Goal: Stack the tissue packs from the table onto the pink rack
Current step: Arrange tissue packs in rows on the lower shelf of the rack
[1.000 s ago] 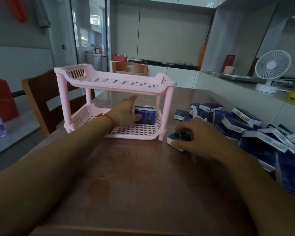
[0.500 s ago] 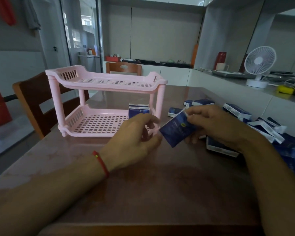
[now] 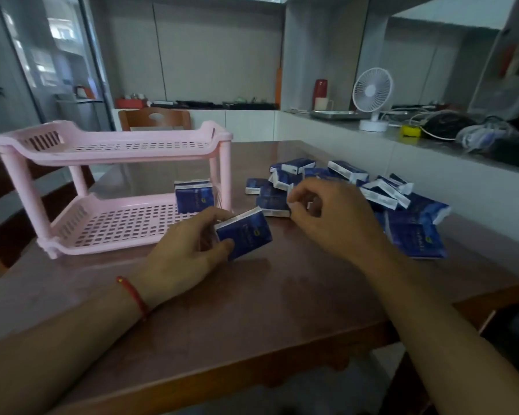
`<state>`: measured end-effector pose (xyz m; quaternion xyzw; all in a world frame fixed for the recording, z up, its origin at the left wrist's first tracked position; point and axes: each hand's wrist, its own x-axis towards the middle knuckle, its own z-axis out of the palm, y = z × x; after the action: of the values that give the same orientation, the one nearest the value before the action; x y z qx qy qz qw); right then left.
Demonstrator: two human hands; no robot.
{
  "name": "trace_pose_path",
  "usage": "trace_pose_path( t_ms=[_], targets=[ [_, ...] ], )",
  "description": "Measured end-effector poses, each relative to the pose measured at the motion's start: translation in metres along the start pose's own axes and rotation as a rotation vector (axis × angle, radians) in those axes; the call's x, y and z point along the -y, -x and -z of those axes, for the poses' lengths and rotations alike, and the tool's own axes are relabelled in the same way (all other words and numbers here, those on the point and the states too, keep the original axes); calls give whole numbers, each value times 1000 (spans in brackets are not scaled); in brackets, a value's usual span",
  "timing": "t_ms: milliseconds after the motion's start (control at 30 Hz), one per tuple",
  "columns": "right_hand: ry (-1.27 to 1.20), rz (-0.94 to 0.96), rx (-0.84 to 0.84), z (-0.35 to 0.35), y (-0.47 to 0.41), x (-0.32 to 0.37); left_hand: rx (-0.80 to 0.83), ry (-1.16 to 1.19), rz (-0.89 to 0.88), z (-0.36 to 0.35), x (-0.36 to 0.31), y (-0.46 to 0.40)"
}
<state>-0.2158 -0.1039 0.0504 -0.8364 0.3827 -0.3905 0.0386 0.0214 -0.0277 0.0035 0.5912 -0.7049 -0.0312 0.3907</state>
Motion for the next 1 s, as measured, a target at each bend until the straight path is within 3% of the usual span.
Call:
trace_pose_path(
  t_ms=[133,233,300,367,500,600,700,867,1000],
  targets=[
    [290,-141,-106,26,43,-41,13,-18,-51,-3,0,1],
    [536,-251,24,38,53,-64,20,-23,-73,-3,-1,1],
    [652,-233,116,35,52,-72,31,-46,-100,-2,-3,1],
    [658,-176,86,31,49,-76,52,-75,-144,1,-7,2],
    [530,-140,-112,35,45,-76,61,-68,-139,2,-6,3],
    [-175,-220,-129,48,48,-60,64,-64,-111,0,-1,1],
    [-611,-252,112,56,50,-43,73,-68,-101,-1,0,0],
    [-472,-155,429,36,42,-30,83,-21,-72,-2,1,1],
    [-212,-58,387,7,28,-19,180,128,-24,3,1,0]
  ],
)
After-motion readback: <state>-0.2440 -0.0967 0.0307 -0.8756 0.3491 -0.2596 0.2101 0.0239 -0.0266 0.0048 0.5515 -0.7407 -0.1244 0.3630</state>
